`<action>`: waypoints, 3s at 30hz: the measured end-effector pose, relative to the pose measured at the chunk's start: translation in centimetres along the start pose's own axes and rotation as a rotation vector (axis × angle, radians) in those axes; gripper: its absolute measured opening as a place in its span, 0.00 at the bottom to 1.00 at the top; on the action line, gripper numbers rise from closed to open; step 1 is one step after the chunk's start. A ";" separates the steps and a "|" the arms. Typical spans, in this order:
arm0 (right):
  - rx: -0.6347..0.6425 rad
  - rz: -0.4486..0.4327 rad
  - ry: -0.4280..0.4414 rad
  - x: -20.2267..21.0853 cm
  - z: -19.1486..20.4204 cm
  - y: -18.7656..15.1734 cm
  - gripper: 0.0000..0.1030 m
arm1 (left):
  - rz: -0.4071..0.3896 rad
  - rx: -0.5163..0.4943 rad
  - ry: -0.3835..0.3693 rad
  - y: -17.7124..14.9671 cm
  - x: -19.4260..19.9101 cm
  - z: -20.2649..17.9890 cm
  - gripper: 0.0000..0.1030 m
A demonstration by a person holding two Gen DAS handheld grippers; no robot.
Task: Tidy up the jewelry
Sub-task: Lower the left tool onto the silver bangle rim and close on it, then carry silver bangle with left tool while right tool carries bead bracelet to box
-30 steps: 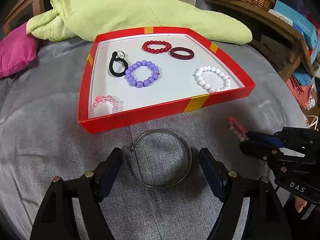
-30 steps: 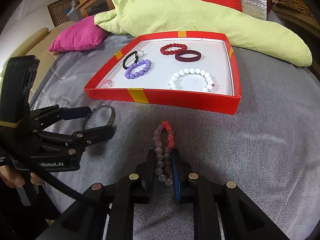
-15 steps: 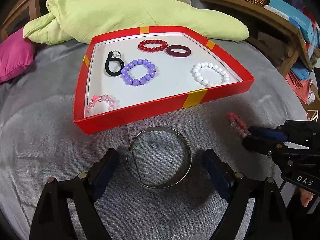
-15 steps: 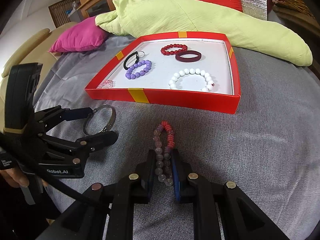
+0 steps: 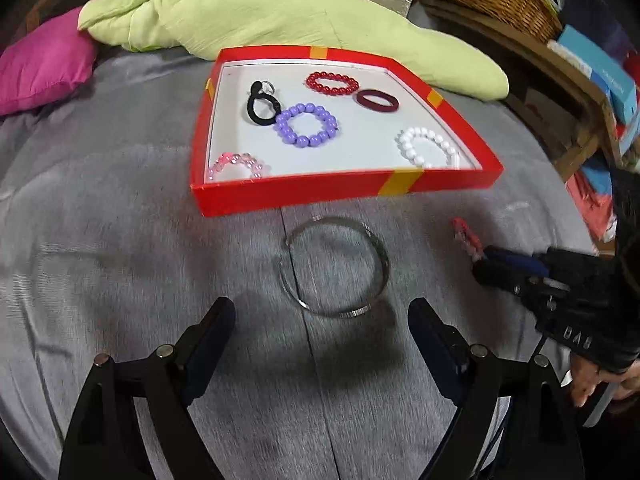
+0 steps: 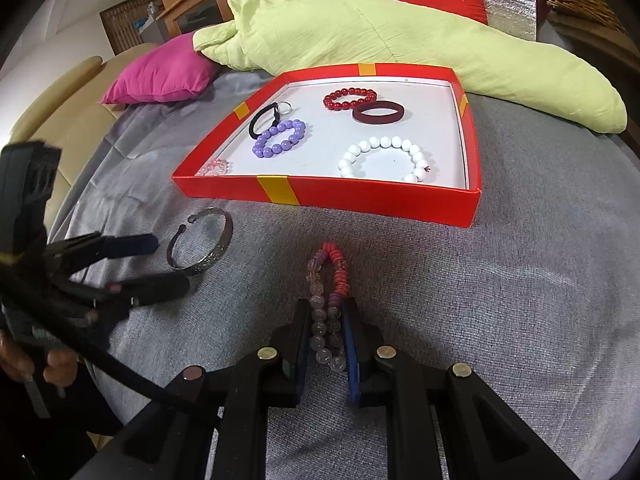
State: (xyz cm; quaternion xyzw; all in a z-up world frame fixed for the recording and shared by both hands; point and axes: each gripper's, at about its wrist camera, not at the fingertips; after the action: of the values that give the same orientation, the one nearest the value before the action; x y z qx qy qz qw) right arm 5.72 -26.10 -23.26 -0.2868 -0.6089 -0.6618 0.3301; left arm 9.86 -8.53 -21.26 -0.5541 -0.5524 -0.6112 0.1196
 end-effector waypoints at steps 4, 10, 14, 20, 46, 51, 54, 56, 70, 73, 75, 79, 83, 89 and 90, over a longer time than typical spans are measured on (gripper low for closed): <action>0.002 -0.001 -0.006 -0.1 0.1 0.1 0.17 | -0.006 -0.032 0.046 0.2 -0.4 -0.3 0.86; 0.003 -0.002 -0.006 -0.1 0.1 0.1 0.17 | -0.025 0.037 0.120 0.8 -0.3 1.9 0.86; 0.002 -0.001 -0.006 -0.1 0.1 0.1 0.17 | -0.010 0.057 0.131 0.8 0.0 3.4 0.86; 0.004 -0.001 -0.008 -0.1 0.1 0.1 0.17 | 0.019 0.092 0.203 0.5 1.1 5.9 0.86; 0.010 -0.010 -0.033 -0.3 0.7 0.3 0.17 | -0.091 0.112 0.134 1.9 -0.6 3.6 0.74; 0.042 -0.025 -0.051 0.0 1.3 0.4 0.16 | -0.108 0.085 0.100 2.0 -0.1 3.4 0.60; 0.049 -0.037 -0.028 0.4 1.6 0.6 0.16 | -0.109 0.073 0.080 1.9 0.4 3.2 0.60; 0.042 -0.051 -0.008 0.8 1.7 0.8 0.10 | -0.112 0.067 0.065 1.7 0.9 2.9 0.60; -0.015 -0.100 0.056 2.4 1.0 1.9 0.10 | -0.199 -0.033 0.058 2.1 3.8 0.6 0.60; -0.036 -0.080 0.048 2.1 0.3 1.8 0.12 | -0.200 -0.045 0.076 2.2 3.8 0.5 0.60; -0.034 -0.067 0.037 2.0 0.2 1.7 0.29 | -0.201 -0.056 0.093 2.2 3.7 0.4 0.60; -0.025 -0.066 0.045 2.0 0.7 1.7 0.61 | -0.215 -0.064 0.099 2.4 4.0 0.4 0.60; 0.036 0.009 0.006 0.1 1.9 1.2 0.48 | -0.236 -0.069 0.110 2.6 4.4 0.4 0.60; 0.068 -0.008 -0.050 0.2 1.7 1.1 0.15 | -0.258 -0.053 0.108 3.2 4.9 0.9 0.60; 0.065 -0.017 -0.049 0.4 1.5 1.2 0.15 | -0.264 -0.050 0.106 3.4 5.0 0.9 0.60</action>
State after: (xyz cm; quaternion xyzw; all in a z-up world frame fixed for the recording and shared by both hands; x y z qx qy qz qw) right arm 6.37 -24.66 -22.07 -0.2872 -0.6404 -0.6372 0.3185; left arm 11.11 -6.72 -15.61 -0.4465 -0.5979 -0.6636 0.0532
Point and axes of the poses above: each gripper's, at about its wrist camera, not at the fingertips, and x roughly against the way its jaws point, z to its left, y to its top, and after that the axes turned 6 degrees about -y, right-handed
